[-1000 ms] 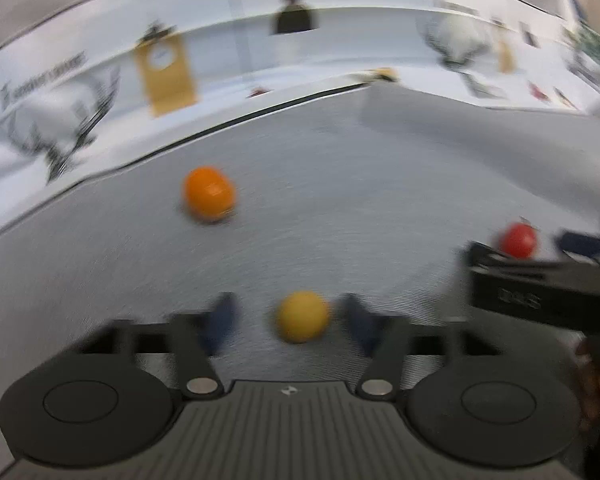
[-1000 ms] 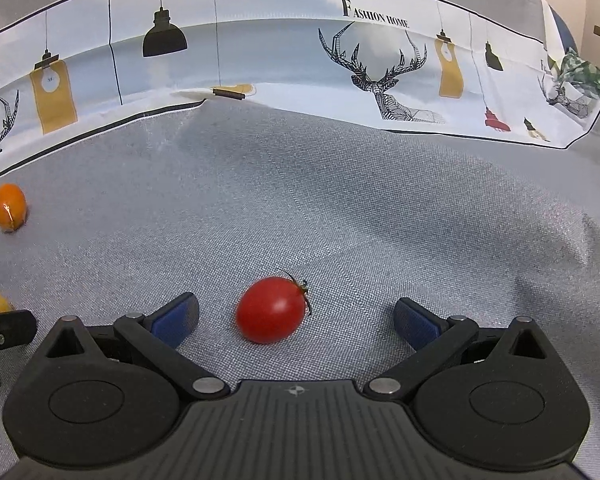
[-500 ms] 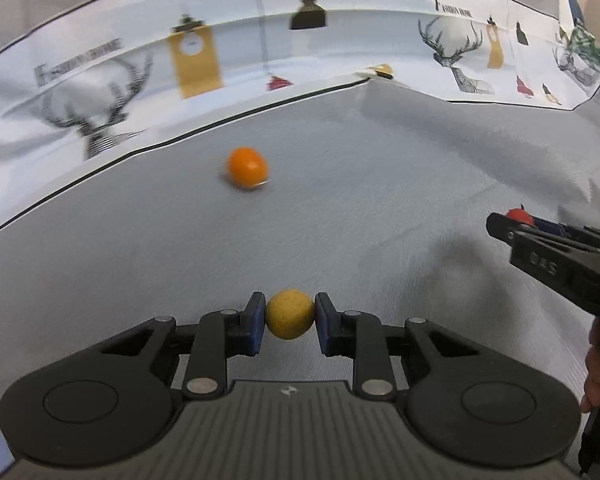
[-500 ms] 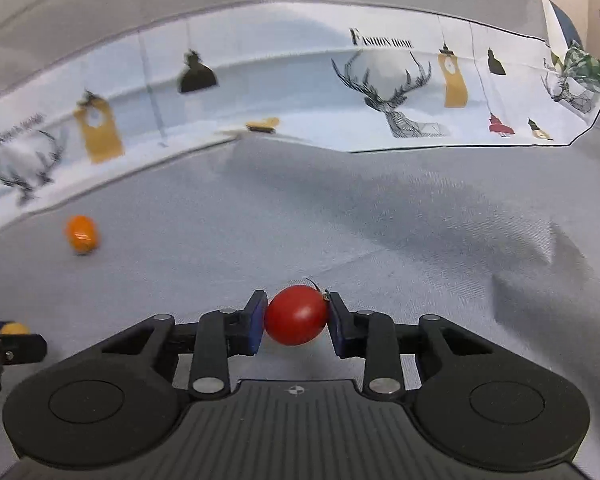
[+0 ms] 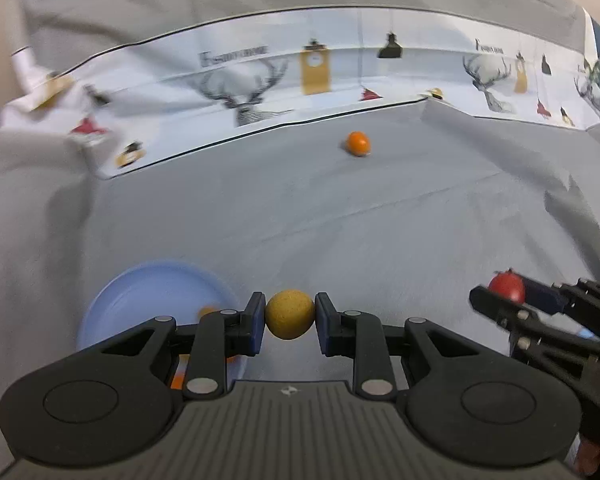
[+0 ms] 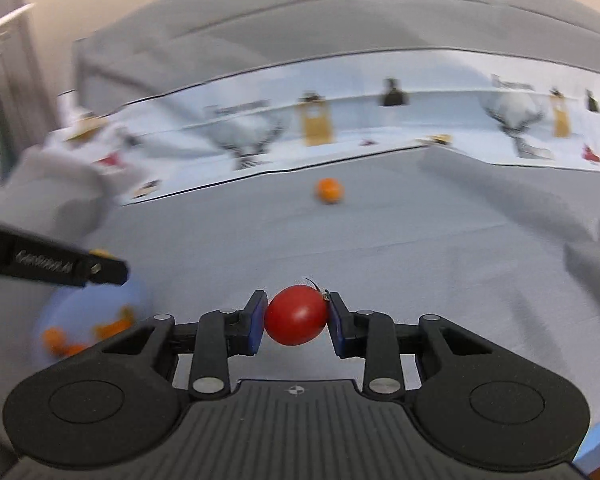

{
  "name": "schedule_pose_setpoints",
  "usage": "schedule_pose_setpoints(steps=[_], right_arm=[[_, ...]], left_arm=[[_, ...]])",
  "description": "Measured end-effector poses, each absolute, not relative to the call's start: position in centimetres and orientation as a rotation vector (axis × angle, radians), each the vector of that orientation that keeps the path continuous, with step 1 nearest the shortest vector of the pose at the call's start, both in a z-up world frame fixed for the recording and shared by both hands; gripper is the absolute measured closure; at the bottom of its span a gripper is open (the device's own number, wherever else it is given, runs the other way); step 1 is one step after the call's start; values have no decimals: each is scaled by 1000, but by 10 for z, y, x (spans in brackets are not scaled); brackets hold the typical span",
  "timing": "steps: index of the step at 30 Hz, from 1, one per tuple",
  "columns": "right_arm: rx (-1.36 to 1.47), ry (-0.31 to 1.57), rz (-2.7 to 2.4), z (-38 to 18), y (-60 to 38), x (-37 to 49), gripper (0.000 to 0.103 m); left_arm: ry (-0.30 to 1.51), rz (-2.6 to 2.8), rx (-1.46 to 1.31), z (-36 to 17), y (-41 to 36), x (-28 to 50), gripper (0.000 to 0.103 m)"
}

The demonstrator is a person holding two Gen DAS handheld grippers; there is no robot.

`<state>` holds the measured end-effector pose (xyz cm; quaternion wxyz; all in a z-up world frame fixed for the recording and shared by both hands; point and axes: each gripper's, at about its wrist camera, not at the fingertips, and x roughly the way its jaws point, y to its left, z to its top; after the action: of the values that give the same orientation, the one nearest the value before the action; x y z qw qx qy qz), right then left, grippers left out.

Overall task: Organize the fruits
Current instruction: 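Carry the yellow fruit and red tomato over the blue plate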

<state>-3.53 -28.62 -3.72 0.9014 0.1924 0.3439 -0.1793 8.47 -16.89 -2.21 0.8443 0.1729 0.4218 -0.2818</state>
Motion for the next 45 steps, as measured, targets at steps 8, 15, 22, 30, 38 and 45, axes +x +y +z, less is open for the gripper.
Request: schedule_pose_setpoints(steps=[8, 15, 22, 30, 38, 45], right_arm=[[351, 716, -192, 12, -197, -53, 69], [296, 718, -105, 34, -138, -67, 69], [213, 719, -67, 46, -104, -73, 69], [172, 734, -60, 48, -91, -69, 69], [181, 767, -56, 39, -94, -58, 69], [206, 810, -52, 23, -99, -39, 69]], left_arm=[[875, -536, 300, 12, -74, 44, 74], [850, -505, 241, 26, -17, 16, 74], [831, -492, 204, 31, 12, 1, 74], [838, -482, 178, 28, 24, 5, 74], [868, -477, 184, 17, 23, 19, 74], [904, -461, 196, 3, 15, 42, 74]])
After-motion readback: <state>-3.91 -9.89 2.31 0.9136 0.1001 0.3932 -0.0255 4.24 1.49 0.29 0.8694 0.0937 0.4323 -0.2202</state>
